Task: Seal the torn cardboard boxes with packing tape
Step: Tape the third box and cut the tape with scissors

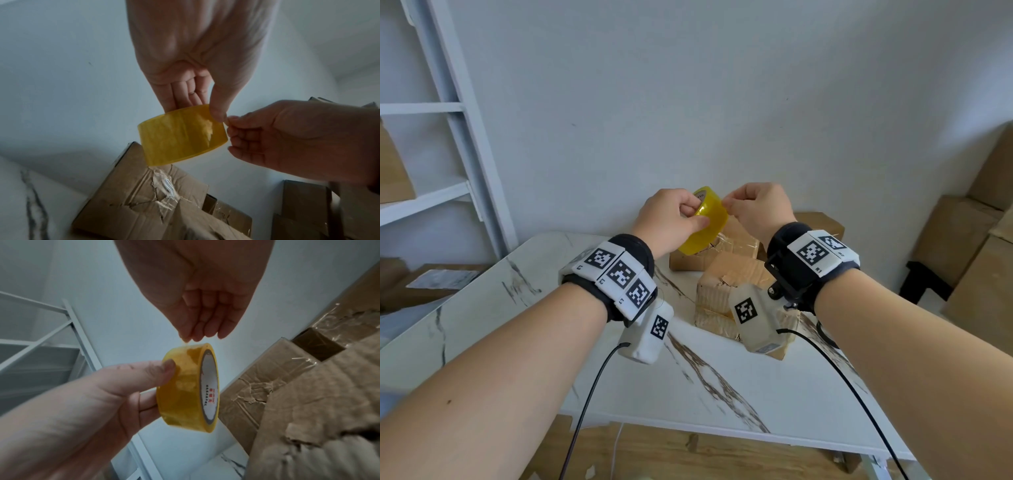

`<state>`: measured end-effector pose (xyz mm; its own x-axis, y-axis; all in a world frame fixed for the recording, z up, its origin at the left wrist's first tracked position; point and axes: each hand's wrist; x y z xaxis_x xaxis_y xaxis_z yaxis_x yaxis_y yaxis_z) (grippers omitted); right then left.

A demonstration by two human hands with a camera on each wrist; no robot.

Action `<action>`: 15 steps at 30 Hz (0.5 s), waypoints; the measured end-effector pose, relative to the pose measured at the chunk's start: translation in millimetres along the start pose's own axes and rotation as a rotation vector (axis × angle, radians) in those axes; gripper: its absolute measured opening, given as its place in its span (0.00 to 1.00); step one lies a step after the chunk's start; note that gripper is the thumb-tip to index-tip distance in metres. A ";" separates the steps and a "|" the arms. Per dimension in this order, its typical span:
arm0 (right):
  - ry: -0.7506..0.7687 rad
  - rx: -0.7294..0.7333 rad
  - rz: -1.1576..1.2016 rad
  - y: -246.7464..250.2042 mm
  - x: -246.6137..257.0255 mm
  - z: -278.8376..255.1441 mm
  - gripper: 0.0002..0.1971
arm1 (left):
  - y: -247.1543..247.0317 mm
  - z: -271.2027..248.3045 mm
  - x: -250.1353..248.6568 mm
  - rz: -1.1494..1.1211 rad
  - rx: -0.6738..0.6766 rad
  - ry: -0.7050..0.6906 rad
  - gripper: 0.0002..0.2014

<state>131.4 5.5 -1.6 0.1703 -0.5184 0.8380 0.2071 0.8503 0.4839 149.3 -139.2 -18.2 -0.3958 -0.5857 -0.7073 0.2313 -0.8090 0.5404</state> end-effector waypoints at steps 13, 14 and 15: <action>-0.048 0.185 0.270 6.8 7.3 -11.3 0.10 | 11.7 7.3 2.5 0.116 0.034 0.041 0.13; -0.063 0.158 0.261 7.9 7.5 -10.9 0.09 | 12.4 7.6 2.2 0.115 0.056 0.039 0.13; -0.072 0.123 0.234 8.6 7.2 -9.7 0.10 | 13.0 7.8 1.4 0.112 0.075 0.031 0.12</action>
<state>143.7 8.2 6.2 0.1303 -0.3028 0.9441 0.0513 0.9530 0.2986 144.8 -150.2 -8.6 -0.3431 -0.6746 -0.6536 0.2055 -0.7329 0.6486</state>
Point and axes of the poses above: each hand's wrist, its own z-axis towards the middle knuckle, its own y-axis out of the back of the hand, x = y × z, and after that the axes turned 7 degrees about -y, right-handed
